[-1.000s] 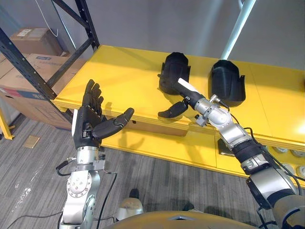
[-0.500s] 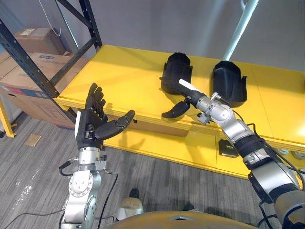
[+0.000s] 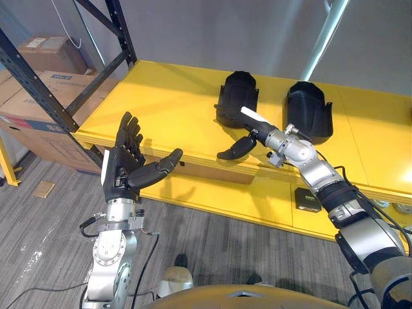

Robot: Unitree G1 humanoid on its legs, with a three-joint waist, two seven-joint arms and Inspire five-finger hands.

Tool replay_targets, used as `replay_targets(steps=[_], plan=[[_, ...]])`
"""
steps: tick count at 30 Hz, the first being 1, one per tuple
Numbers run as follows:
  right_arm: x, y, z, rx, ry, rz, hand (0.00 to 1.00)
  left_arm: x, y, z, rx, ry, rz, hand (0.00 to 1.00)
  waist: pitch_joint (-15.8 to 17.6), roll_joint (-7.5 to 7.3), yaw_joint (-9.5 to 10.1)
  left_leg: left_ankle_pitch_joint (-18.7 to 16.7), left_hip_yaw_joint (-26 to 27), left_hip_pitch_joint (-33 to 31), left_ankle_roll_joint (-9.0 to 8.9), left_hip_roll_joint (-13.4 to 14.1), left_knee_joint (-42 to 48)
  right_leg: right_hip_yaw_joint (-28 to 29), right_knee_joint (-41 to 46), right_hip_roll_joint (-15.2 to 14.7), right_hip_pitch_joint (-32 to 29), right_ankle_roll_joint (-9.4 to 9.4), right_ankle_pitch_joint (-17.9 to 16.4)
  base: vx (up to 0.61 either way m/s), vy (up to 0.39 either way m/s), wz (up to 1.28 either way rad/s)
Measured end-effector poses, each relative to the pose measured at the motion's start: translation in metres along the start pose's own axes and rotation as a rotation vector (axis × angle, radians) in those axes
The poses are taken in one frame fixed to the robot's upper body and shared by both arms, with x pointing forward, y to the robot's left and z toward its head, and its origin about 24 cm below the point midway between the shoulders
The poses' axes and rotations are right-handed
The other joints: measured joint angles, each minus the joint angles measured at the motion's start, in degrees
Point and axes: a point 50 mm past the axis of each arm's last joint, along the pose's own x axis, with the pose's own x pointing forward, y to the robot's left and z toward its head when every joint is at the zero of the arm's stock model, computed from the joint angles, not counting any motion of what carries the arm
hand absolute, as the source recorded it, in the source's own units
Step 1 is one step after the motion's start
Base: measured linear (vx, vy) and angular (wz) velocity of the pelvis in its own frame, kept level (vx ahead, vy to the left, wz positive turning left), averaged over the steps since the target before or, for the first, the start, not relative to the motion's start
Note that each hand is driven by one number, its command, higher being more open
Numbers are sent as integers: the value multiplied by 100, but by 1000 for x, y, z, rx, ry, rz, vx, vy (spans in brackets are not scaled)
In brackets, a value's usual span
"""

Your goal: Walk over and take three plastic housings, then place them on the shelf

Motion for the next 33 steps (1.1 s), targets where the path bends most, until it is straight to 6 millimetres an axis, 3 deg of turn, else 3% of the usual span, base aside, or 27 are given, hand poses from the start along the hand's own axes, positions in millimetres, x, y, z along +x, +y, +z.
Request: replay_targets(steps=[33], plan=[[2, -4, 4, 24, -5, 29, 100, 5, 0, 1, -3, -13, 20, 100, 15, -20, -10, -6, 6, -35, -5, 4, 0, 1, -43, 12, -26, 3, 2, 0, 0, 0]])
